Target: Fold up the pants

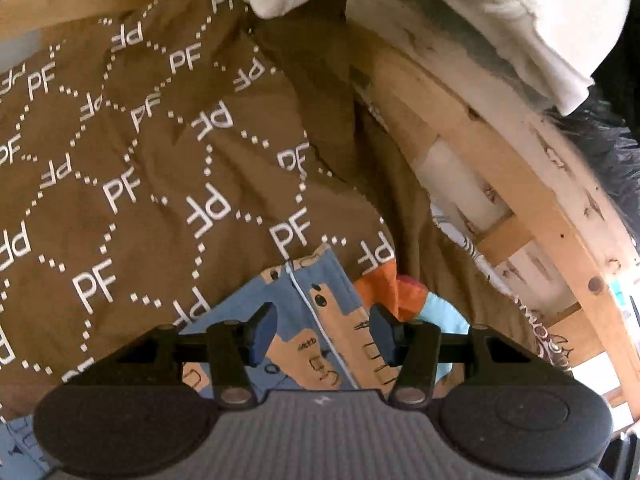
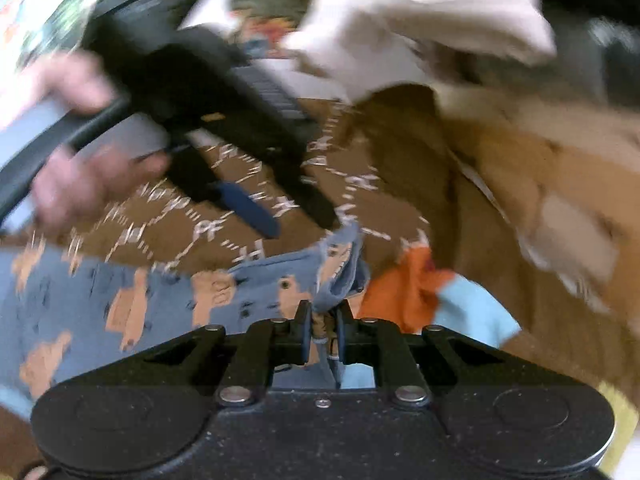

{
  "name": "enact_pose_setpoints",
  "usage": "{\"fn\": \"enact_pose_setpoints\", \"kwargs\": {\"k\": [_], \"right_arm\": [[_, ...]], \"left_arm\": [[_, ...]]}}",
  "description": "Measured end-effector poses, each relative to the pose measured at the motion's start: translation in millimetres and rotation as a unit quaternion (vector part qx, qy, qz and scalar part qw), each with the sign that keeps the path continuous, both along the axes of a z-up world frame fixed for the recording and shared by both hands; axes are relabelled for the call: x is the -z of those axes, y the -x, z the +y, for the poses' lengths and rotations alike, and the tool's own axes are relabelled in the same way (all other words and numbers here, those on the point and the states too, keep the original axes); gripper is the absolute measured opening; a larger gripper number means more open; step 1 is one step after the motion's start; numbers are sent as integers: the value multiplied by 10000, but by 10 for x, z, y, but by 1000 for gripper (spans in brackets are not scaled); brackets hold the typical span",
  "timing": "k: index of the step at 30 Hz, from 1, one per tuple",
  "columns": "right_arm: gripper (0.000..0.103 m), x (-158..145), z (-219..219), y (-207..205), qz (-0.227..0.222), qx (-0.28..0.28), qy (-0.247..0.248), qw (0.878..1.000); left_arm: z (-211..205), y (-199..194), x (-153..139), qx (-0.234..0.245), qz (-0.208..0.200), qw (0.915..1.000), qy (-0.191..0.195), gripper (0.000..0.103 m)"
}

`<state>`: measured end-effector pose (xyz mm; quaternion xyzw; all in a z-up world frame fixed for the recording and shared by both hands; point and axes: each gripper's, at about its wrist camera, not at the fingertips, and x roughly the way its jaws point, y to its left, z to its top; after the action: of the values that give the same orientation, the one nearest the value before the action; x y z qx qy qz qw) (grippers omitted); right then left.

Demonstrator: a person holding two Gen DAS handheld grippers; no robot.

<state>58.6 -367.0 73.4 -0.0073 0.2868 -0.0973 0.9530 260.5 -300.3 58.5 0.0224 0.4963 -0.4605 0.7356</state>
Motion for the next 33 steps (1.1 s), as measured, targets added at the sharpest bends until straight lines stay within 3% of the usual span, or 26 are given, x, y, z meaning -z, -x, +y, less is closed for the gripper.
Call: {"fn": "enact_pose_setpoints", "kwargs": {"k": [4,8,14,17,18,19,20,22,33], "right_arm": [[13,29,214,-37,98,-457,601,9971],[13,82,335,-52,216,-761,982,9920],[13,136,500,-47,330,-1048,1248,9861],[13,147,542,-30,346,-1155,1313,9840],[13,150,557,-30,344,-1184,1332,9834],[13,150,569,-25,340,-1214,1345,9829],[13,148,579,-18,337,-1239,1346,9825],[13,145,591,-4,339,-1274,1346,9821],[13,-29,808,150,150,-1691,1130,9790]], "left_arm": [[0,-37,106,-85,304,9995,-72,55],[-25,-43,139,-109,292,9993,-208,55],[-156,-34,162,-146,176,9980,-581,55],[-154,-59,211,-234,326,9974,-597,55],[-136,-64,218,-287,341,9973,-589,54],[-118,-67,224,-312,333,9972,-591,44],[-106,-68,229,-318,300,9971,-616,28],[-75,-74,240,-332,241,9967,-705,15],[701,-101,140,-622,482,9967,-189,12]]}}
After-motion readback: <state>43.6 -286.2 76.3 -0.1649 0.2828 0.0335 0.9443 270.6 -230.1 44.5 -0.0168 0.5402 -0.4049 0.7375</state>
